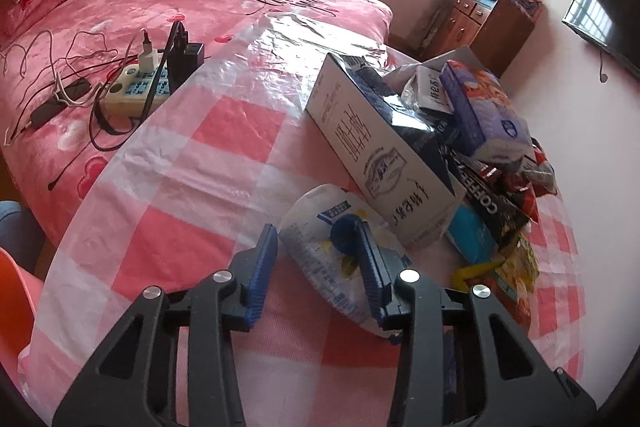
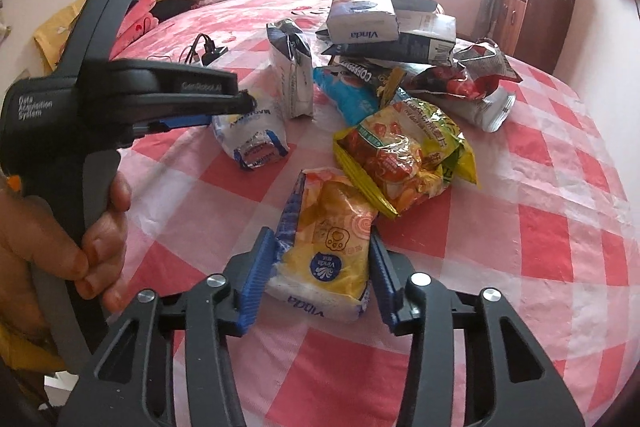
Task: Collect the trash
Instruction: 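Grasp the Magicday bread bag with the left tool while the right tool grasps the yellow snack wrapper, then lift the Magicday bag with the left tool while the right tool holds the yellow wrapper, then carry both items over the orange bucket and open both tools to drop them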
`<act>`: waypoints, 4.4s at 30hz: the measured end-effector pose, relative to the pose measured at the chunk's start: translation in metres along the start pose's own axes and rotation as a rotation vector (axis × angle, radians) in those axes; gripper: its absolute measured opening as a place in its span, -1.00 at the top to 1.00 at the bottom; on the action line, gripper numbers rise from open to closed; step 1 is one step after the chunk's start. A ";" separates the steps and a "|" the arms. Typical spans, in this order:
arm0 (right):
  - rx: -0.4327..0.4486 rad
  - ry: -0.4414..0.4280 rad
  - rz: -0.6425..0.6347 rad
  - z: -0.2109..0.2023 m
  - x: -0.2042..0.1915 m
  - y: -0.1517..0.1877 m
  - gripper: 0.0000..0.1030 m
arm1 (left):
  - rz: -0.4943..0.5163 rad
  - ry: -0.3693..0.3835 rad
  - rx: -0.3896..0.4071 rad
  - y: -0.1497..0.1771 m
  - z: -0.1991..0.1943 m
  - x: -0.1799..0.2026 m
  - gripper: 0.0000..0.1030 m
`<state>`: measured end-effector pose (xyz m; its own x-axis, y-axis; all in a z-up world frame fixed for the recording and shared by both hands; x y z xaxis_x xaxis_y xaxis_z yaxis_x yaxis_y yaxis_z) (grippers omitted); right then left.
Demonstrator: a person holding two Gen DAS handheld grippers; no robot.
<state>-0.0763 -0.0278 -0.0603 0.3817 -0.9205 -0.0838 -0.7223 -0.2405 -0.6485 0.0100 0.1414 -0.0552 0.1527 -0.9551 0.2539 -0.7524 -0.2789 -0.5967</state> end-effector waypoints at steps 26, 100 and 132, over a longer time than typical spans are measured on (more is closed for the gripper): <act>0.018 0.044 0.157 -0.035 0.065 0.023 0.56 | 0.084 0.037 -0.125 0.048 -0.026 0.022 -0.61; 0.068 -0.041 0.010 -0.035 -0.003 0.037 0.51 | 0.193 0.324 -0.051 0.100 -0.064 0.044 -0.46; 0.049 -0.258 0.211 -0.052 0.014 0.026 0.51 | 0.277 0.075 0.012 0.107 -0.087 0.031 -0.19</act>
<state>-0.1198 -0.0632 -0.0390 0.3643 -0.8387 -0.4048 -0.7747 -0.0317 -0.6315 -0.1218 0.0911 -0.0451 -0.1060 -0.9851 0.1357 -0.7514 -0.0100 -0.6597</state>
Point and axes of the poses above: each gripper's, at about its wrist camera, not at the fingertips, and z roughly the way its jaws point, x to its right, y to its underside, the point moved 8 cm from there along z, roughly the way its jaws point, and after that the axes turned 3 degrees about z, right-handed, at the moved point
